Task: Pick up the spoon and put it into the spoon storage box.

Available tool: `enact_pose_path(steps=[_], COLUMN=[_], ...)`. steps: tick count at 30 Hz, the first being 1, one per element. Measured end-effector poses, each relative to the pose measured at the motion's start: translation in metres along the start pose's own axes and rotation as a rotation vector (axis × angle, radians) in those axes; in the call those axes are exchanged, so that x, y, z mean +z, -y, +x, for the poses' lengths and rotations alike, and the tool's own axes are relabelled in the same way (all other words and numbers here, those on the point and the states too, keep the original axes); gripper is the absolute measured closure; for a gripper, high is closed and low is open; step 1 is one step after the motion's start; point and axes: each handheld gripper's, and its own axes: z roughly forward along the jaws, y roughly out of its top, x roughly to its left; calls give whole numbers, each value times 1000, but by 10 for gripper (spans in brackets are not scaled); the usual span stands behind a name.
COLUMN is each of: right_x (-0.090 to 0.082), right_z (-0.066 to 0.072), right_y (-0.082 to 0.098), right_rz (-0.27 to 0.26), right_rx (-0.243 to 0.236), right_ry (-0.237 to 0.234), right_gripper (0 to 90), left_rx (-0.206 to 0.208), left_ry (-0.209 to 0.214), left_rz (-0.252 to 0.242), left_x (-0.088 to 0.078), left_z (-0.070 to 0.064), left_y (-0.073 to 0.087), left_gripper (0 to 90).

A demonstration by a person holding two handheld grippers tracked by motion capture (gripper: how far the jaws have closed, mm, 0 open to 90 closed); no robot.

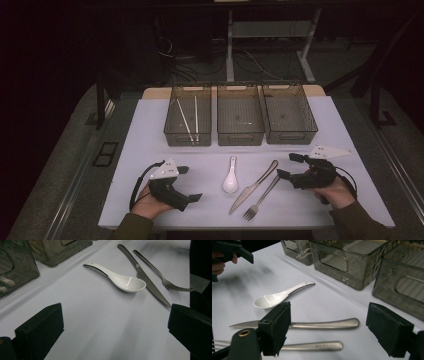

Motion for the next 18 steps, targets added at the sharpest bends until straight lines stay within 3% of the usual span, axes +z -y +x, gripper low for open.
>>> enact_pose_path(steps=[5, 8, 12, 18], right_x=[-7, -10, -13, -8], right_z=[-2, -2, -1, 1], right_y=[17, 24, 27, 27], right_rz=[16, 21, 27, 44], right_rx=[6, 22, 10, -3], right_ry=[24, 29, 36, 31], right_gripper=[193, 191, 190, 190], left_rx=[-7, -11, -19, -37], left_ry=[-17, -26, -2, -26], left_rz=[-30, -46, -63, -33], left_x=[-3, -5, -3, 10], left_z=[0, -2, -2, 3], left_y=[-3, -6, -11, -22], left_gripper=[44, 161, 359, 646])
